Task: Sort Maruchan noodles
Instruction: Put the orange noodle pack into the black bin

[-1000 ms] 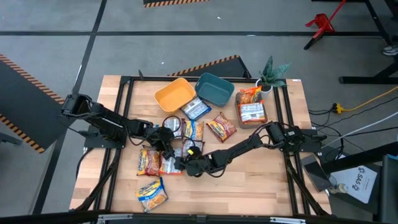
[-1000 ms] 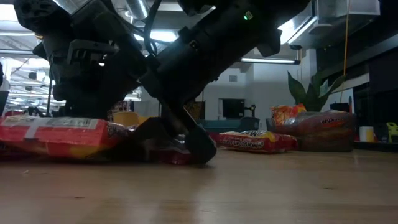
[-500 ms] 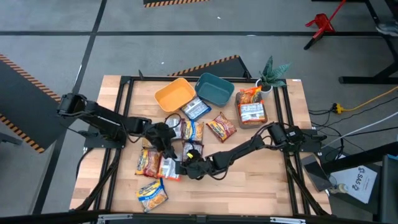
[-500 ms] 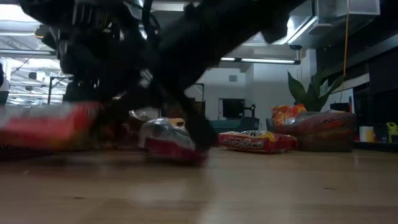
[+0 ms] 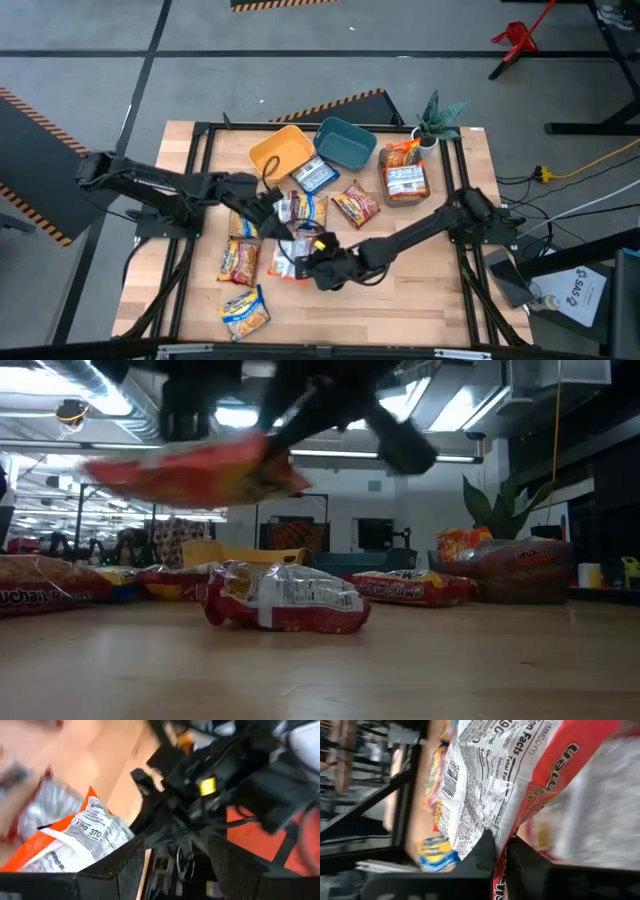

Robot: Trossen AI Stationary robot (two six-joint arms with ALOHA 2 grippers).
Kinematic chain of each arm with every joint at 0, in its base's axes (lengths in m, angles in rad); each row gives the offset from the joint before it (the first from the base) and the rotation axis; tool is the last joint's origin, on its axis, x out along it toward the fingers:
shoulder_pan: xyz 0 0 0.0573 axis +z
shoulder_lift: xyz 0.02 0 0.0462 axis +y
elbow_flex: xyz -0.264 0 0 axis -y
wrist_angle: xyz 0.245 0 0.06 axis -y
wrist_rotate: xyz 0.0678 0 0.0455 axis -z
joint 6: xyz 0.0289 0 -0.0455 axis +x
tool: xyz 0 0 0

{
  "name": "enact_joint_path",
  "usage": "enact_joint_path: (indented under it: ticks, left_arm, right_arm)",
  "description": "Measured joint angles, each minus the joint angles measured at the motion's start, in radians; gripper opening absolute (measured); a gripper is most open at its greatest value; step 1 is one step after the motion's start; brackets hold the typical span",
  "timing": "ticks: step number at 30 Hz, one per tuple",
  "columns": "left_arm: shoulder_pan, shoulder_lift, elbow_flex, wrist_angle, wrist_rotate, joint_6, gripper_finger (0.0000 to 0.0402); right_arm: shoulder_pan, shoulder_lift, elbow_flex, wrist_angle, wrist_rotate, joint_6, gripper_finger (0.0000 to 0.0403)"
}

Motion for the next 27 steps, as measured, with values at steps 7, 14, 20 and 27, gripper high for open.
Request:
enact_joint_path:
  ticks: [7, 14, 20, 27]
  left_arm:
    - [0.064, -0.044, 0.097, 0.003, -0.016, 0.041, 0.0211]
    - [0.08, -0.054, 0.123, -0.001, -0.018, 0.051, 0.0211]
    - [0.08, -0.054, 0.124, -0.005, -0.039, 0.065, 0.0211]
    - [0.08, -0.054, 0.124, -0.002, -0.048, 0.067, 0.0211]
  right_arm:
    - [-0.042, -0.165, 0.0, -0.387, 0.067, -0.033, 0.0]
    - [-0.142, -0.394, 0.0, -0.796, 0.096, -0.117, 0.0]
    - [-0.253, -0.572, -0.067, -1.01, 0.114, -0.137, 0.0]
    - [-0.388, -0.784, -0.33, -0.951, -0.018, -0.189, 0.0]
